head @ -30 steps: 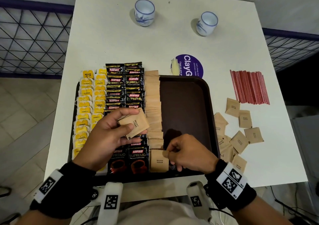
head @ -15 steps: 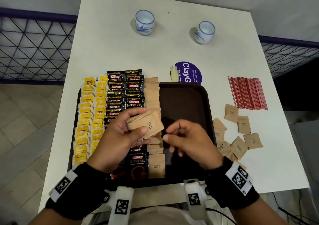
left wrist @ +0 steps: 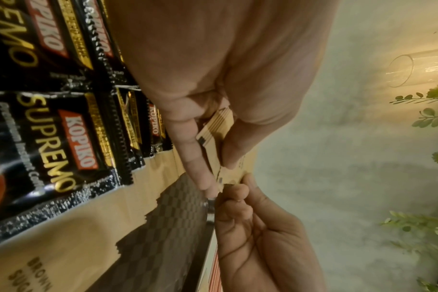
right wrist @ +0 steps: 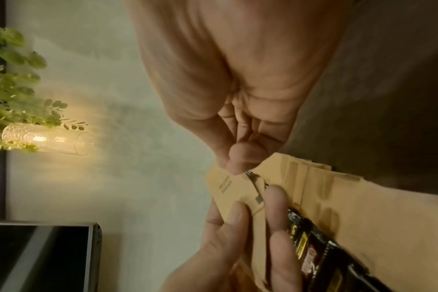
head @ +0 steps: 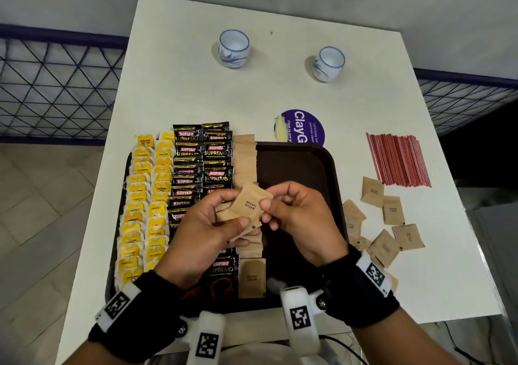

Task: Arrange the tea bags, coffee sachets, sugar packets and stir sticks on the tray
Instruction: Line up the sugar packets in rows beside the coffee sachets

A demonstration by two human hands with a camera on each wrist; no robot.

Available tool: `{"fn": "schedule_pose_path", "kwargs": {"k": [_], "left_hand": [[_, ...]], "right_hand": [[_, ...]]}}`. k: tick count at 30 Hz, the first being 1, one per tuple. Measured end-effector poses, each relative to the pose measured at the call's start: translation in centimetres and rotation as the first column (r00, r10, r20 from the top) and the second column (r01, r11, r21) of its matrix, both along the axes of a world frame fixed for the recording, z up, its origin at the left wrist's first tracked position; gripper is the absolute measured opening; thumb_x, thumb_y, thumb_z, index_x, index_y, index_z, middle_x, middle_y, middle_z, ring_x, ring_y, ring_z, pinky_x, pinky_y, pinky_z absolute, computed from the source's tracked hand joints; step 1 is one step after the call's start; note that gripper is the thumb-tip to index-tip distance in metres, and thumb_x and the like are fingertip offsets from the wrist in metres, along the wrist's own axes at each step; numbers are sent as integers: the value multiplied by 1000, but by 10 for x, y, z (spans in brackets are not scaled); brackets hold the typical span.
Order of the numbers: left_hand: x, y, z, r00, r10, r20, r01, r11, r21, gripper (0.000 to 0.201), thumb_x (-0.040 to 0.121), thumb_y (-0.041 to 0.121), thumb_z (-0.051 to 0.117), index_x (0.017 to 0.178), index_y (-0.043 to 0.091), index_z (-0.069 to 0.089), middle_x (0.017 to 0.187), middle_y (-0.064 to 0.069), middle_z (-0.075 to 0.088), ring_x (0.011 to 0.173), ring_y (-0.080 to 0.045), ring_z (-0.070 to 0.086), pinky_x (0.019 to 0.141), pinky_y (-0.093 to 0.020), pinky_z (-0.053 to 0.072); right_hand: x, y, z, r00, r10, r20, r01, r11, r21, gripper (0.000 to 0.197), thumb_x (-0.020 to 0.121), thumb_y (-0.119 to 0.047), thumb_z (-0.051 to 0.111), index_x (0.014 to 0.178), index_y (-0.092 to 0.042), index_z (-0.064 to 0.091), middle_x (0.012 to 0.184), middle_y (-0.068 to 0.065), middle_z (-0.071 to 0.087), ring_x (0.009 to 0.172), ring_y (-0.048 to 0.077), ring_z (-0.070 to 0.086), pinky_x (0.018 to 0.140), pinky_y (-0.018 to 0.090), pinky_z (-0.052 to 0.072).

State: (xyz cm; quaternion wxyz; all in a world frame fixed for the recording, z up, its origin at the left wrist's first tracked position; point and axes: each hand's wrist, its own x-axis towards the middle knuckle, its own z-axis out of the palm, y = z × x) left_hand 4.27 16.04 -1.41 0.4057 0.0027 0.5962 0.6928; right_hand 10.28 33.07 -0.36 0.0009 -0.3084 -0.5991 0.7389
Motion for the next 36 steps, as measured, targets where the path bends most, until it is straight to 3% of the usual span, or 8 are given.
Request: {"fn": "schedule_pose_path", "kwargs": {"k": [4, 8, 12, 19, 25, 31, 36], "left_hand": [[0, -1, 0, 1000, 0, 25, 0, 1000, -4, 37, 93, -7, 61, 121, 17, 63, 110, -11, 76, 91, -33, 77, 69, -32, 64], [-2, -9, 0, 999, 24, 30, -23, 1000, -20, 39, 95, -9, 57, 118, 21, 67, 119, -9, 72, 93, -33, 77, 76, -38, 65], [-3, -14, 0, 999, 38, 39, -37, 999, -24, 39, 96, -9, 56, 118, 20, 68, 120, -8, 70, 93, -33, 77, 77, -41, 65], [-7, -23, -1, 999, 29, 24, -28, 999, -38, 38, 95, -11, 55, 120, 17, 67, 122, -13, 69, 92, -36, 76, 72, -38, 65], [-13, -27, -1, 999, 24, 22, -23, 999, -47, 39, 96, -10, 54, 120, 18, 67, 123, -10, 68, 93, -35, 76, 75, -41, 65], [-16, -25, -1, 999, 19, 36, -18, 999, -37, 39, 96, -10, 55, 119, 18, 68, 123, -9, 68, 94, -36, 76, 72, -36, 65], [-18, -20, -1, 999, 17, 42, -16, 999, -35, 38, 95, -12, 54, 119, 16, 67, 121, -10, 69, 92, -36, 76, 72, -38, 65]], "right_hand": [[-8, 12, 8, 1000, 0, -13, 1, 999, 40, 6, 89, 5, 66, 87, -1, 68, 68, 16, 67, 57, 20, 59, 49, 24, 46], [-35, 56, 11, 999, -38, -1, 37, 968, 248, 17, 91, 6, 63, 82, -8, 68, 66, 16, 67, 54, 18, 60, 49, 23, 48], [-72, 93, -2, 995, -9, 104, -36, 904, 425, 19, 91, 3, 63, 77, -10, 66, 63, 13, 68, 55, 19, 63, 52, 25, 50], [-118, 103, -23, 968, 64, 241, -182, 841, 510, 14, 85, 4, 65, 78, -9, 66, 65, 14, 69, 53, 21, 65, 54, 29, 53], [-129, 98, -27, 966, 80, 248, -211, 797, 566, 9, 80, -3, 75, 82, -9, 69, 62, 12, 70, 57, 25, 69, 54, 29, 56], [-132, 98, -35, 962, 82, 261, -227, 769, 597, 10, 79, -3, 72, 86, -10, 71, 65, 10, 72, 60, 28, 73, 62, 36, 62], [-130, 98, -36, 967, 81, 241, -216, 761, 612, 10, 80, -2, 70, 83, -12, 70, 64, 9, 72, 60, 28, 73, 61, 36, 62]]}}
